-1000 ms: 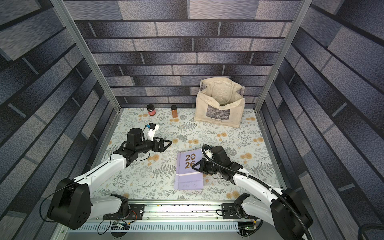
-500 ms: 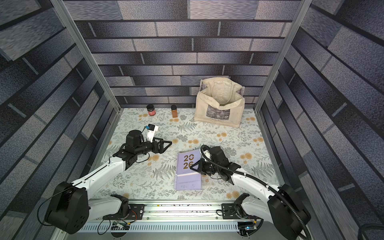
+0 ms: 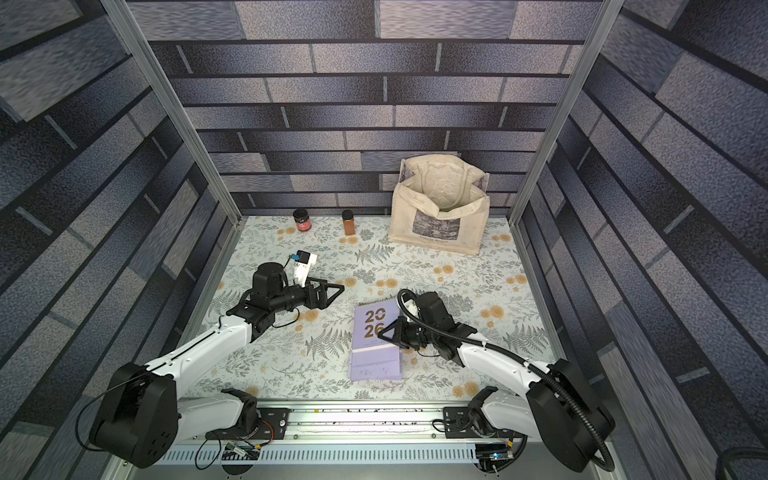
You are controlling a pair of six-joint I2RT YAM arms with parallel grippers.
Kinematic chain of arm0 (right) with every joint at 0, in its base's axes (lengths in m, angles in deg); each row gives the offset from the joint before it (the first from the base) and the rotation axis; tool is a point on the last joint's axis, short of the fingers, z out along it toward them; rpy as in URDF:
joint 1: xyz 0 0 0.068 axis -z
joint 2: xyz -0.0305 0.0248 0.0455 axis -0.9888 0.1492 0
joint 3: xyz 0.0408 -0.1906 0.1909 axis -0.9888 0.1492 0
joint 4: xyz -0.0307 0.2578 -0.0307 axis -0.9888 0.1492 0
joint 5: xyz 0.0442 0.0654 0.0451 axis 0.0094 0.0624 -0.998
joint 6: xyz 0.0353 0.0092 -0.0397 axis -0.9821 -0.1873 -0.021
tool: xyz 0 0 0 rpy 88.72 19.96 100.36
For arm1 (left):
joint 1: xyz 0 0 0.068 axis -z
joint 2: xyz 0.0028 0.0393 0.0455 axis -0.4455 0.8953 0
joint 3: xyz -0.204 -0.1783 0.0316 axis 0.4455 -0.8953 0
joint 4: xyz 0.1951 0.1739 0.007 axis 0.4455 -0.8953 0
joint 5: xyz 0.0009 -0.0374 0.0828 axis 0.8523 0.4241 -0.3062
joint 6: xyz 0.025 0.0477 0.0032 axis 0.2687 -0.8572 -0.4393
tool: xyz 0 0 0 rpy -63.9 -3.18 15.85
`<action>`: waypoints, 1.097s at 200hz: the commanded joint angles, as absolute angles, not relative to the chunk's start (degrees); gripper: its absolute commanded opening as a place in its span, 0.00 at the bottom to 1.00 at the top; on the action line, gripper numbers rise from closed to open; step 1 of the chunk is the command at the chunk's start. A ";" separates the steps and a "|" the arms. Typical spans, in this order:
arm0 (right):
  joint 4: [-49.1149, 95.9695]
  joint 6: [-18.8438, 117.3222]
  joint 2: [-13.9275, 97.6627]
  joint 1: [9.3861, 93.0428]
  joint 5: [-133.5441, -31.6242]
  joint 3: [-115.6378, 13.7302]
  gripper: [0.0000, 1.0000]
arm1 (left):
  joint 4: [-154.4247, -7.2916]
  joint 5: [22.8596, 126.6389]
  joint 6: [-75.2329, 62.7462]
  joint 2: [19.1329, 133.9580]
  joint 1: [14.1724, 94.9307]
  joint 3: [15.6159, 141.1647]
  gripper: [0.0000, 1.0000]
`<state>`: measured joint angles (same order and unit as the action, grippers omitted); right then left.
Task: Stack the calendars
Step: Place the calendar at the calendar.
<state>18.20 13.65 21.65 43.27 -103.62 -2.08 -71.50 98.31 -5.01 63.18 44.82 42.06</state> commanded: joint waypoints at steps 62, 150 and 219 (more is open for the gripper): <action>15.94 13.22 22.44 42.41 -102.80 -2.76 0.00 | -70.35 101.78 -3.83 63.00 45.61 41.17 1.00; 15.68 12.25 21.77 42.40 -100.82 -1.09 0.00 | -70.35 101.44 -2.88 61.50 49.03 38.68 1.00; 14.42 10.34 21.85 42.36 -100.55 -1.18 0.00 | -70.45 100.77 -2.89 61.17 49.14 38.51 1.00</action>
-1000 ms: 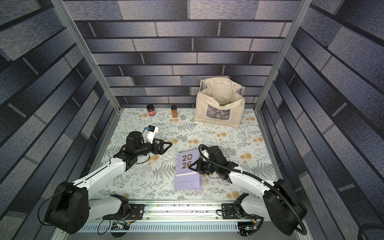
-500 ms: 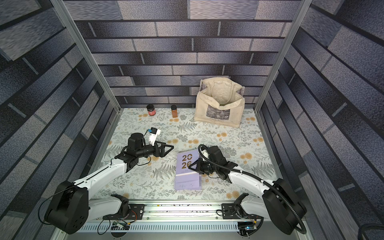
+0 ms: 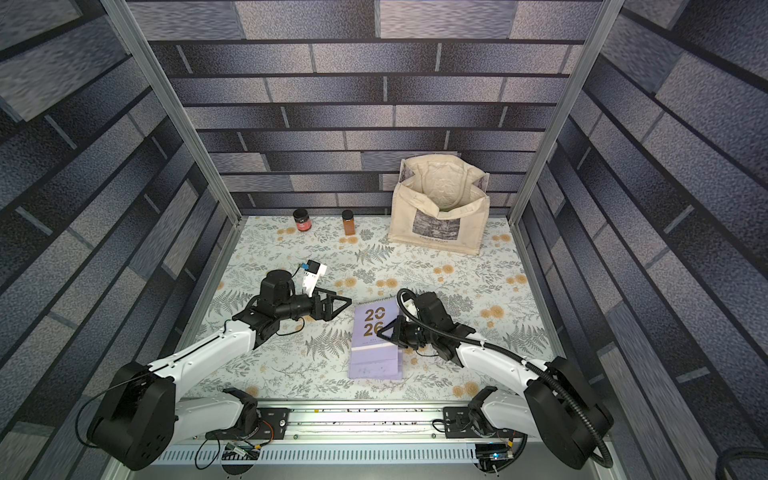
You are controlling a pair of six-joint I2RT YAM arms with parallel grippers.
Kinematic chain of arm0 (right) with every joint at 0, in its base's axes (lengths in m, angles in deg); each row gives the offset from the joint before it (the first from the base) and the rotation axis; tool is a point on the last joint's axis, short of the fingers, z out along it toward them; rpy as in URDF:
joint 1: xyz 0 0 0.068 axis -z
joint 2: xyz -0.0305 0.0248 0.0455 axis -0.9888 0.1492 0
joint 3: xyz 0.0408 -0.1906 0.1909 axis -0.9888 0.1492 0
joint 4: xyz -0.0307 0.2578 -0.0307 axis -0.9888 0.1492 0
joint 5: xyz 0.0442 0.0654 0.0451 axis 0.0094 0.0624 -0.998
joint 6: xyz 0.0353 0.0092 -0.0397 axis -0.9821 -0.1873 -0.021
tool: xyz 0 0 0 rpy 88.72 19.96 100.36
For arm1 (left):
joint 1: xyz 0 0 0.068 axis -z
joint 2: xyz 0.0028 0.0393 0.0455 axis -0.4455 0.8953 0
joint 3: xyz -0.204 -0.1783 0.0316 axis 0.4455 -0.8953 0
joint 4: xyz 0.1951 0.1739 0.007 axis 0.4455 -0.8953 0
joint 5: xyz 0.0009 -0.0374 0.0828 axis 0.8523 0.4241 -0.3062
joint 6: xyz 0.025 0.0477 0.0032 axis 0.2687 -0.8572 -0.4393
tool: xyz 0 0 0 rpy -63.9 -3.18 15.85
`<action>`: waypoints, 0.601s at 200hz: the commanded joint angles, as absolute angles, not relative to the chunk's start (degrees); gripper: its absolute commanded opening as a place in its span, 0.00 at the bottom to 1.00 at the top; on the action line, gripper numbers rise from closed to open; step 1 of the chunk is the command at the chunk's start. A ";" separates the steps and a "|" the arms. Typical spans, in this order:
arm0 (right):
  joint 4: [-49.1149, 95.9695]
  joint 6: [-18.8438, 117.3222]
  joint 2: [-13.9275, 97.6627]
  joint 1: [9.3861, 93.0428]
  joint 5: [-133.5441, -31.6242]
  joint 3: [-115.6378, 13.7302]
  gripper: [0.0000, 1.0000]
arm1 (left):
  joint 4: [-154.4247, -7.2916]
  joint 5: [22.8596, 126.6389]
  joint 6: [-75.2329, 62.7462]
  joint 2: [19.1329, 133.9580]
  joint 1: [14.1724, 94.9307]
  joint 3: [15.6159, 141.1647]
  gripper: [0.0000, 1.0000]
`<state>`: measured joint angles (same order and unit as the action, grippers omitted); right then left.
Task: Stack the calendars
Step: Place the calendar at the calendar.
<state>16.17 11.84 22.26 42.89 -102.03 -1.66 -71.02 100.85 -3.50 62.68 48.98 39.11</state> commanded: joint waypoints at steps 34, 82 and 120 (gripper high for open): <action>14.45 9.99 22.07 42.35 -100.29 -0.91 0.00 | -70.63 100.82 -2.98 61.10 49.13 38.52 1.00; 13.68 9.76 22.70 42.14 -99.92 -0.27 0.00 | -70.73 101.54 -3.42 61.54 49.22 38.07 1.00; 13.99 9.76 22.87 41.98 -99.36 -0.17 0.00 | -69.95 103.26 -3.43 62.57 49.60 37.53 1.00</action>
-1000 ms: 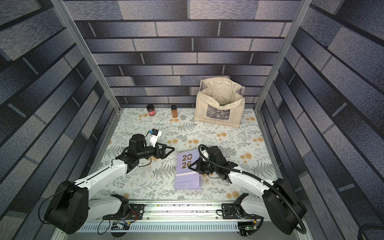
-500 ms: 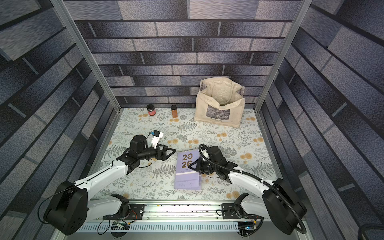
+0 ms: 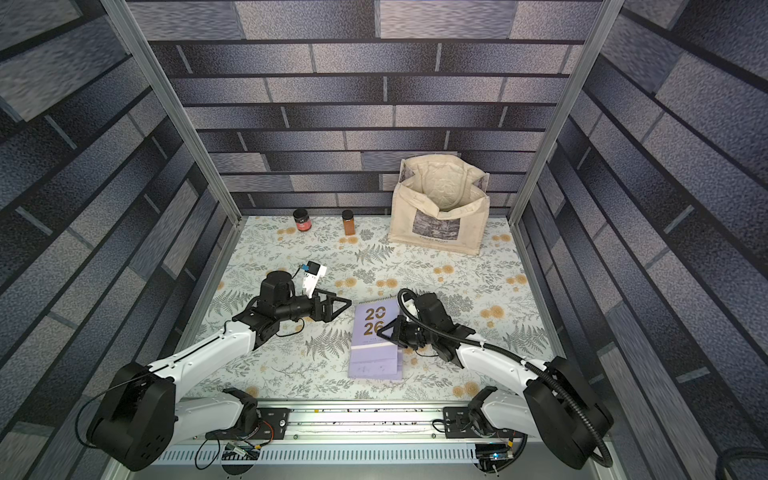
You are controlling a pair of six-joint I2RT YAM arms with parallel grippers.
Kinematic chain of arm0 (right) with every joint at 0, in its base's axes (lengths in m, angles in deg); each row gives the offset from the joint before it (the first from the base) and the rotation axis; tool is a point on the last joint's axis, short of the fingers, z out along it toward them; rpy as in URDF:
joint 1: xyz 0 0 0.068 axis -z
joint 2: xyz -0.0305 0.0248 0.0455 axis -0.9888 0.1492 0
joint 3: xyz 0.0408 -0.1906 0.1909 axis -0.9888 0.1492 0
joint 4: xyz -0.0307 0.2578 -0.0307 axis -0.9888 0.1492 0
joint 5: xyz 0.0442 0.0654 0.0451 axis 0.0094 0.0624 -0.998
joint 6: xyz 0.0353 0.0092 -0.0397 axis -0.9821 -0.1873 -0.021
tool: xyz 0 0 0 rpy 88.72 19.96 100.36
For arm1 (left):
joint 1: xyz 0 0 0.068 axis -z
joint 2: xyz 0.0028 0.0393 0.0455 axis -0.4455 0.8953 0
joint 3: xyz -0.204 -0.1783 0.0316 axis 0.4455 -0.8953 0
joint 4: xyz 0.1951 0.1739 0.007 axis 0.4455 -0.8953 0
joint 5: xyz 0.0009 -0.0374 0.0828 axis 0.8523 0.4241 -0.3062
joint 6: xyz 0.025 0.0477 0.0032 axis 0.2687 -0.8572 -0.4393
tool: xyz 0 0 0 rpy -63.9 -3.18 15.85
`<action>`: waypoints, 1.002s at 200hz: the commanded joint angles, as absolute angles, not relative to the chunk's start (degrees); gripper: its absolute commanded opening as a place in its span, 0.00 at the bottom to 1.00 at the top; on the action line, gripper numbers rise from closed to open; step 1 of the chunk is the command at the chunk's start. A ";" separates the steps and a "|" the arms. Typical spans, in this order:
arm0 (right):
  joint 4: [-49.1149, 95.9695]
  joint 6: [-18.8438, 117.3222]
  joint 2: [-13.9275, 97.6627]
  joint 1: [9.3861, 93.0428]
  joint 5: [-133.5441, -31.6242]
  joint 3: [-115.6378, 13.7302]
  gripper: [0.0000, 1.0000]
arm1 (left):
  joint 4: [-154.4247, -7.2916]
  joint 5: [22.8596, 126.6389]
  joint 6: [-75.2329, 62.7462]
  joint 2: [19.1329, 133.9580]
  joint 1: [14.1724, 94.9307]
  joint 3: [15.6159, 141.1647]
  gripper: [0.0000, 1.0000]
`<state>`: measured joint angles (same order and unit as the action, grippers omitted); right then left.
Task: Stack the calendars
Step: Place the calendar at the calendar.
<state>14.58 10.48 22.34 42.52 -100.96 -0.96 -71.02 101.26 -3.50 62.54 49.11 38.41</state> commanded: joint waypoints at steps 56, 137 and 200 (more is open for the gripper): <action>13.92 10.09 24.40 41.70 -99.32 0.25 0.00 | -67.73 110.76 -2.49 64.45 50.70 38.15 1.00; 14.15 10.35 25.51 41.60 -98.49 0.93 0.00 | -66.59 116.78 -2.14 70.62 55.25 40.03 1.00; 14.52 10.57 24.89 41.65 -98.36 1.54 0.00 | -68.11 116.66 -2.94 72.77 56.37 42.34 1.00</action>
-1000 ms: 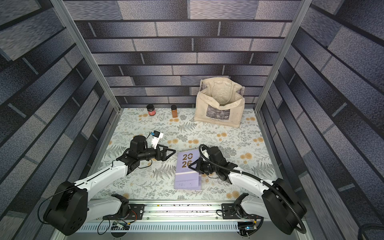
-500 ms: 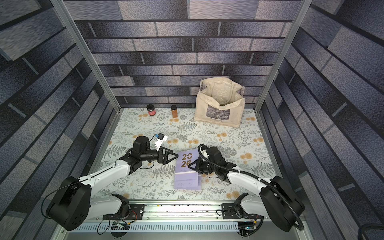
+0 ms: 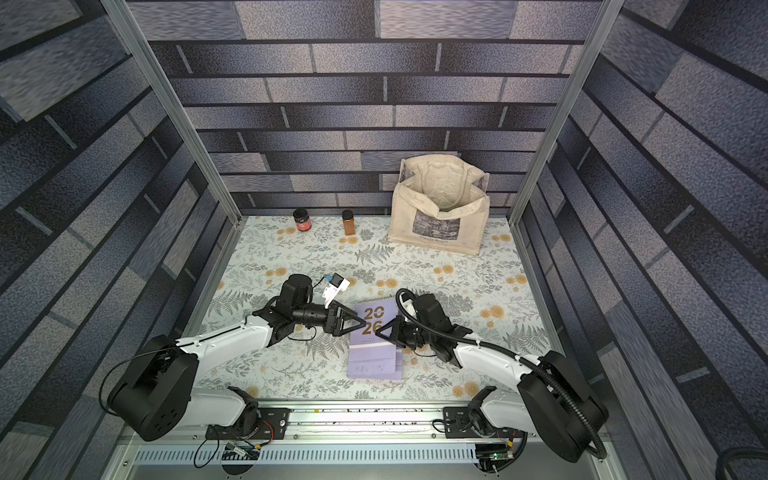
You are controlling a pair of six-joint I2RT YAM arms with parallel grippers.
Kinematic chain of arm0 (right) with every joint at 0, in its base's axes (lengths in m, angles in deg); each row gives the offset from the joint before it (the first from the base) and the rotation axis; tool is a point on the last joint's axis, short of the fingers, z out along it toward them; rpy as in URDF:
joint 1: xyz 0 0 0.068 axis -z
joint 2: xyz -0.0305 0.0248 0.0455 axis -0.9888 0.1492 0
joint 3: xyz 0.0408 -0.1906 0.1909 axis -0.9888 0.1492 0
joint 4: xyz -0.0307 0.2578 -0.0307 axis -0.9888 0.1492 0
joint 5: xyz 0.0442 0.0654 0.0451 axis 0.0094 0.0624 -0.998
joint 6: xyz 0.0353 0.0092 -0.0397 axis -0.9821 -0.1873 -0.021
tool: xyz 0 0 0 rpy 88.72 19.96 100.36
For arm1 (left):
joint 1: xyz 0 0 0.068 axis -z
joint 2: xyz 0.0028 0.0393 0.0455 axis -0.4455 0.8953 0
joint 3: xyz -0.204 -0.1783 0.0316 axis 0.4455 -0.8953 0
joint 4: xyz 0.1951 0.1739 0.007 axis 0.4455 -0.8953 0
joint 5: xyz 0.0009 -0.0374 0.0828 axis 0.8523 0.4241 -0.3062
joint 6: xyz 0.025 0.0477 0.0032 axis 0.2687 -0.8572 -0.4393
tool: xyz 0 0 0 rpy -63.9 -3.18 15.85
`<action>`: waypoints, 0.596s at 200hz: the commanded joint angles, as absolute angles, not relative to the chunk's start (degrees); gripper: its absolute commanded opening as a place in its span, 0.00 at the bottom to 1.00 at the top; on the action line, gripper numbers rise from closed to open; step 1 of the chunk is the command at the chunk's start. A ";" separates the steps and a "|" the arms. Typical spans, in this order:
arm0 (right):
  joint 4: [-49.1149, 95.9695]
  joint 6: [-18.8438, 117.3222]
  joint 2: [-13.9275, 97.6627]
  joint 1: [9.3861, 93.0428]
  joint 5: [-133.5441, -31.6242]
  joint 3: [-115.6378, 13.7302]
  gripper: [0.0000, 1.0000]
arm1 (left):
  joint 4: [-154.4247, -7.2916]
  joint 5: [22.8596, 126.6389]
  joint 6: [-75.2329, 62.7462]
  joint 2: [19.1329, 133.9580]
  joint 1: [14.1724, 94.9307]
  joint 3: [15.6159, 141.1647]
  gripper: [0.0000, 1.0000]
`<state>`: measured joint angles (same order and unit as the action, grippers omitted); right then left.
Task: Stack the calendars
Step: Place the calendar at the calendar.
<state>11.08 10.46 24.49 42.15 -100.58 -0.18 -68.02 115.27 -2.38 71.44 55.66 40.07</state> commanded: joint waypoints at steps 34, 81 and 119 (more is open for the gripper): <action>14.96 10.68 24.46 41.60 -98.01 1.84 0.00 | -68.34 116.57 -3.07 73.78 57.34 42.89 1.00; 15.76 10.91 24.63 41.67 -97.30 2.24 0.00 | -68.13 116.99 -3.16 75.59 57.91 43.18 1.00; 15.94 11.13 25.25 41.61 -97.17 2.51 0.00 | -67.99 117.21 -3.16 77.56 58.44 43.91 1.00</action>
